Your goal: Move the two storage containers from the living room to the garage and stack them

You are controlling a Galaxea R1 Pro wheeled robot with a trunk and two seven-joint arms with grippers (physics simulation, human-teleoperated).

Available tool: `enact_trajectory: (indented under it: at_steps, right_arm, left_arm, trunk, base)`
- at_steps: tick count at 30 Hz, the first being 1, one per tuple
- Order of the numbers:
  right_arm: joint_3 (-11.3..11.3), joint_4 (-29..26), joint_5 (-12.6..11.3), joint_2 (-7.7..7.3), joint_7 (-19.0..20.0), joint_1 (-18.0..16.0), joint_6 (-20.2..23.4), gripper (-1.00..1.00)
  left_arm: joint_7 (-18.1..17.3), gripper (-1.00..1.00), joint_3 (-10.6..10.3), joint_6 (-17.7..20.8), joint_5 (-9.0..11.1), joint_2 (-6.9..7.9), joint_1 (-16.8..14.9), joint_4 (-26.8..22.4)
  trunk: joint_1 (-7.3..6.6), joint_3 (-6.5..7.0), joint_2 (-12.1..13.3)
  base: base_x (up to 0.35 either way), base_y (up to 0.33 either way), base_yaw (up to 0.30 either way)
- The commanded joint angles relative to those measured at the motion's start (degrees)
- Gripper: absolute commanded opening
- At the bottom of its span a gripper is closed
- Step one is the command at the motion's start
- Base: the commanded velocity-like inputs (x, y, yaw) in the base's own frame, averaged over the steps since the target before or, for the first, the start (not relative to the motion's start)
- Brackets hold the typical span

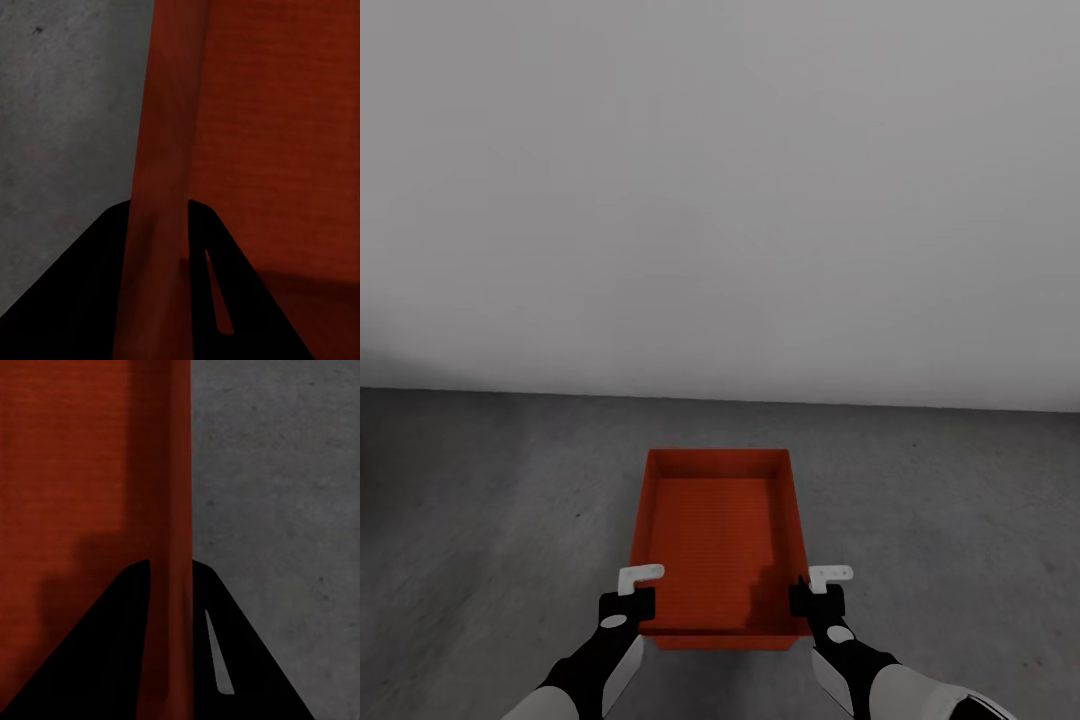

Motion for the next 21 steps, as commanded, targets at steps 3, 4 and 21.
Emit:
enact_trajectory:
  at_steps: [3,4,21]
  right_arm:
    - [-2.6,0.0,-0.4,-0.39,0.0,-0.1,-0.5,-1.0]
    - [-2.5,0.0,-0.4,-0.39,0.0,-0.1,-0.5,-1.0]
    - [-2.5,0.0,-0.4,-0.39,0.0,-0.1,-0.6,-1.0]
  left_arm:
    - [5.1,-1.0,2.0,0.0,0.6,2.19,0.0,0.0]
    - [5.1,-1.0,2.0,0.0,0.6,2.2,0.0,0.0]
    - [5.1,-1.0,2.0,0.0,0.6,2.19,0.0,0.0]
  trunk:
    - [0.66,-0.58,-1.2]
    - [0.66,-0.58,-1.2]
    - [0.66,-0.58,-1.2]
  base:
    - [0.0,0.0,0.0]
    - [0.0,0.0,0.0]
    - [0.0,0.0,0.0]
